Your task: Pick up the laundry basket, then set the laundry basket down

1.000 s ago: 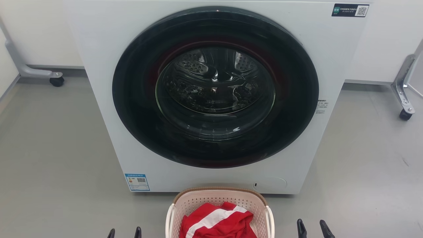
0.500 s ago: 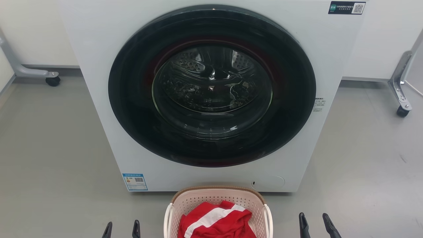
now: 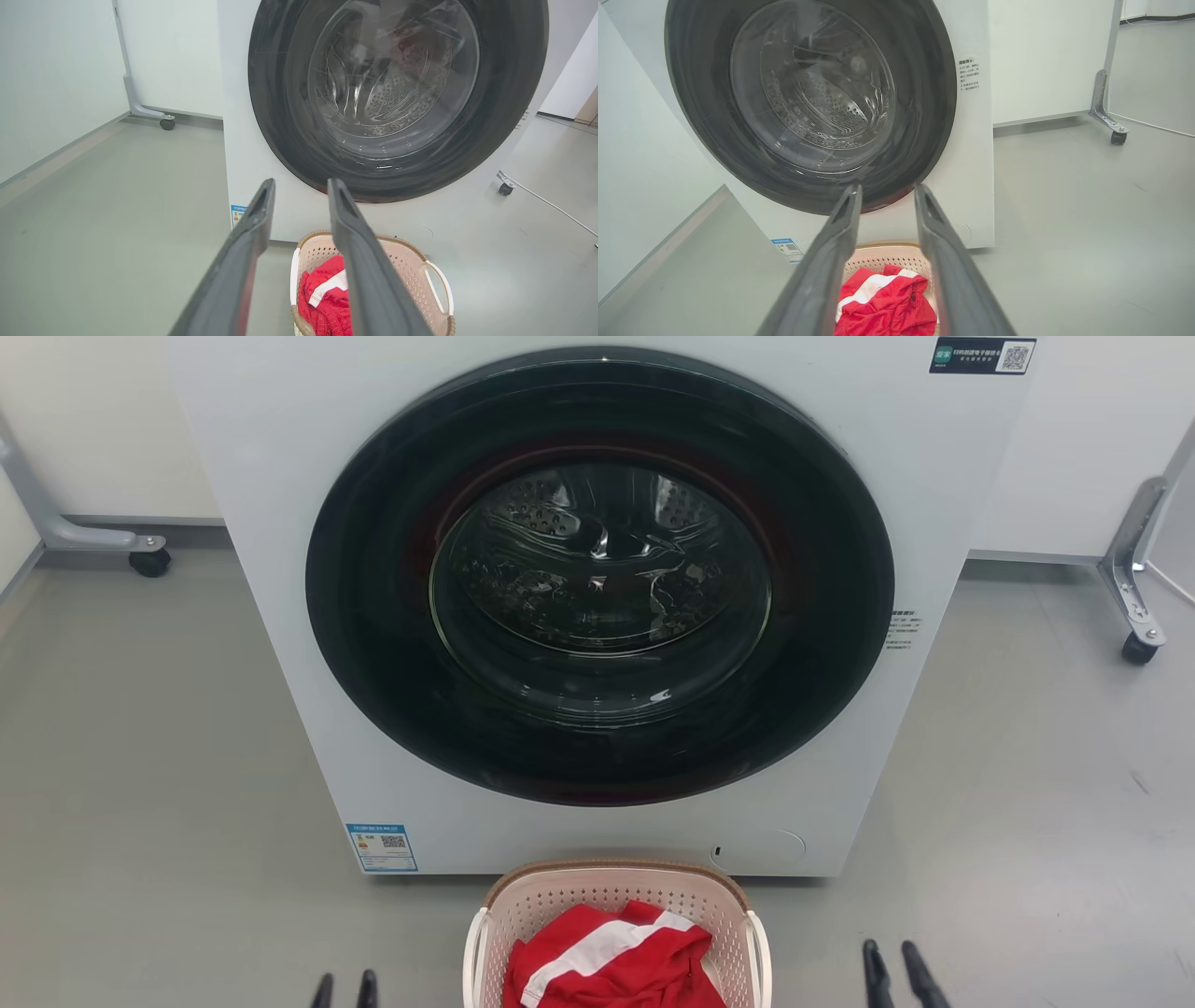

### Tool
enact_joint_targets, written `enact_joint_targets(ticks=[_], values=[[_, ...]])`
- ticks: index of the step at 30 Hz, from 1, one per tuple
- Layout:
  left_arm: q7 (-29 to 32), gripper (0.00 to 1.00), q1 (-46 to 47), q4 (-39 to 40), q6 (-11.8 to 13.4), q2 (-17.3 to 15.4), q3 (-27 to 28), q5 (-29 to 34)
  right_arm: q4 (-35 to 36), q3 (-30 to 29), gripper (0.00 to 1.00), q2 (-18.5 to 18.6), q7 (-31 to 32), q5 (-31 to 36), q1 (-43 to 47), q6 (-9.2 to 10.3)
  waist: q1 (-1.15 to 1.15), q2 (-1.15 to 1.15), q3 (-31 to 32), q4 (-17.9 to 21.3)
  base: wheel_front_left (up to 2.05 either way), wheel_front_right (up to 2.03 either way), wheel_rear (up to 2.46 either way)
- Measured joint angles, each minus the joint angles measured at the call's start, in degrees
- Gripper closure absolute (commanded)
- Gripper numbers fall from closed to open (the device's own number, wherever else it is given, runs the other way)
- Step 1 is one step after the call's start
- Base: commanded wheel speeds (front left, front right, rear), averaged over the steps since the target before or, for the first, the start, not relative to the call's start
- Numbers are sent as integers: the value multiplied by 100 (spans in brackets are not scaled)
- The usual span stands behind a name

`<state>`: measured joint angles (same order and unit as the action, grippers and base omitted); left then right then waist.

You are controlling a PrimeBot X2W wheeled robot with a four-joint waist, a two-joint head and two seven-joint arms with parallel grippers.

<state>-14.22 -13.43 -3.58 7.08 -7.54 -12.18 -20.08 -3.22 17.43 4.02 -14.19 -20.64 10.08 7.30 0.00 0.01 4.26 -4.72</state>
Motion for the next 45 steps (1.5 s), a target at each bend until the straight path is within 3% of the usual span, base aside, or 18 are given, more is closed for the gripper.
enact_joint_targets(ticks=[10,45], values=[[111,100,-5,-303,-60,49,78,-231,-296,-102,100,-5,89,-253,98,-68,0,0,-23,20,0,0,0],[904,100,595,-682,-561,221,717,-2940,-689,-1037,100,-71,901,-2915,-481,-548,1,0,-186,198,0,0,0]])
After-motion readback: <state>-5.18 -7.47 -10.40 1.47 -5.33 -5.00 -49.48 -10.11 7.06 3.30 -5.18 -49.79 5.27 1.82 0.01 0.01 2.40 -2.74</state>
